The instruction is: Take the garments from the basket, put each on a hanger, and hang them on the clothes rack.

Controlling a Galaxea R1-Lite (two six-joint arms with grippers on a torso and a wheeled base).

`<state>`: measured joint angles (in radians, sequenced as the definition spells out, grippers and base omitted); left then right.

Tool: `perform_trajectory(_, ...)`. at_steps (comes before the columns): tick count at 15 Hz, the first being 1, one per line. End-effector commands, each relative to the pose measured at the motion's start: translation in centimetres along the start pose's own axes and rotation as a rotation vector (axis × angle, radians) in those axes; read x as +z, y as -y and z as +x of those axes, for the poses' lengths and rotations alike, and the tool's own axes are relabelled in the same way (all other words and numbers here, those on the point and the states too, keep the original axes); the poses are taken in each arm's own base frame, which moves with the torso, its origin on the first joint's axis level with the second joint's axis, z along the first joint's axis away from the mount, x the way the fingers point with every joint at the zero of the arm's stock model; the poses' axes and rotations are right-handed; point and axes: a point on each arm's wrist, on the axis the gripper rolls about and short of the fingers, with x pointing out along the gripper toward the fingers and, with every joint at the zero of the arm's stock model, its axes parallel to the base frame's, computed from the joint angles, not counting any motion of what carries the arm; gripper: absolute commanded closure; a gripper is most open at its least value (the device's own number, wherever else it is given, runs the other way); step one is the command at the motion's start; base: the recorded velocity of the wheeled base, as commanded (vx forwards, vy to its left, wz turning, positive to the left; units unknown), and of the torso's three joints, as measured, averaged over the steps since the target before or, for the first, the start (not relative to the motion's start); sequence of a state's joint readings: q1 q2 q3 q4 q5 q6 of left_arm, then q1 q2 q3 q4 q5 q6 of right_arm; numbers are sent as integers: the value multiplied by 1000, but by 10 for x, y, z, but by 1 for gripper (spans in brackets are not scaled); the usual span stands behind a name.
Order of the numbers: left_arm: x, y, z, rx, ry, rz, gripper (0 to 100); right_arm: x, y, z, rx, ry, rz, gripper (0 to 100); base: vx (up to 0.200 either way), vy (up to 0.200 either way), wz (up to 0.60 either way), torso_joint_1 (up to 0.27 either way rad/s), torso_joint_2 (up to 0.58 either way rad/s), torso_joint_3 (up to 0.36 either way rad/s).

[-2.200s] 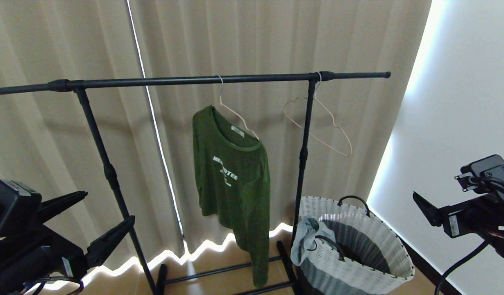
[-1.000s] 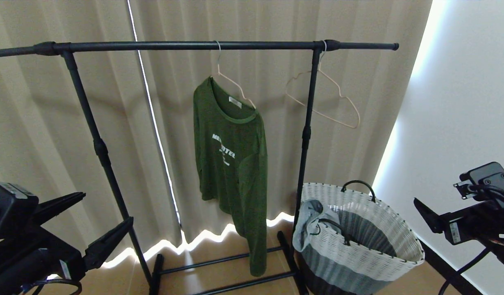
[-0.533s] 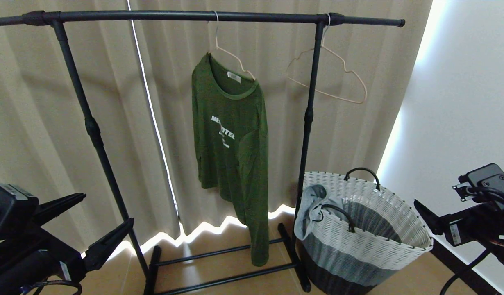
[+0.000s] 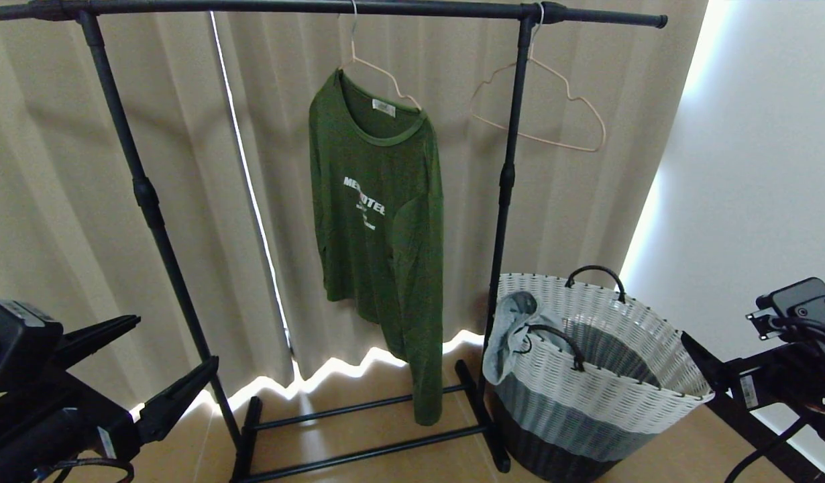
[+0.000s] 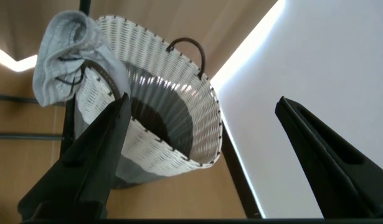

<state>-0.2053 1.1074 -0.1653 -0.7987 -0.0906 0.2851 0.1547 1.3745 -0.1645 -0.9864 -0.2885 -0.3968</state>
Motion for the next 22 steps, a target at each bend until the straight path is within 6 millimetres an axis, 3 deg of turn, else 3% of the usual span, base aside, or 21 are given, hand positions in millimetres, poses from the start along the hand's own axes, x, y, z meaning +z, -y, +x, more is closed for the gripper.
perform_trajectory(1, 0, 0, 0, 0, -1, 0, 0, -2, -1, 0, 4, -10, -4, 0, 0, 0, 0, 0, 0, 0)
perform_trajectory(8, 0, 0, 0, 0, 1, 0, 0, -2, -1, 1, -1, -12, -33, 0, 0, 0, 514, 0, 3, 3)
perform_trajectory(14, 4, -1, 4, 0, 7, -7, 0, -8, 11, 2, -67, -43, -17, 0, 0, 0, 0, 0, 0, 0)
perform_trajectory(18, 4, -1, 5, -2, 6, -14, 0, -17, 37, 9, -195, -115, 20, 0, 200, 0, 0, 4, 5, 5)
perform_trajectory(22, 5, -1, 5, -6, 7, -12, 0, -26, 34, 12, -163, -187, 16, 0, 200, 0, 0, 6, 5, 1)
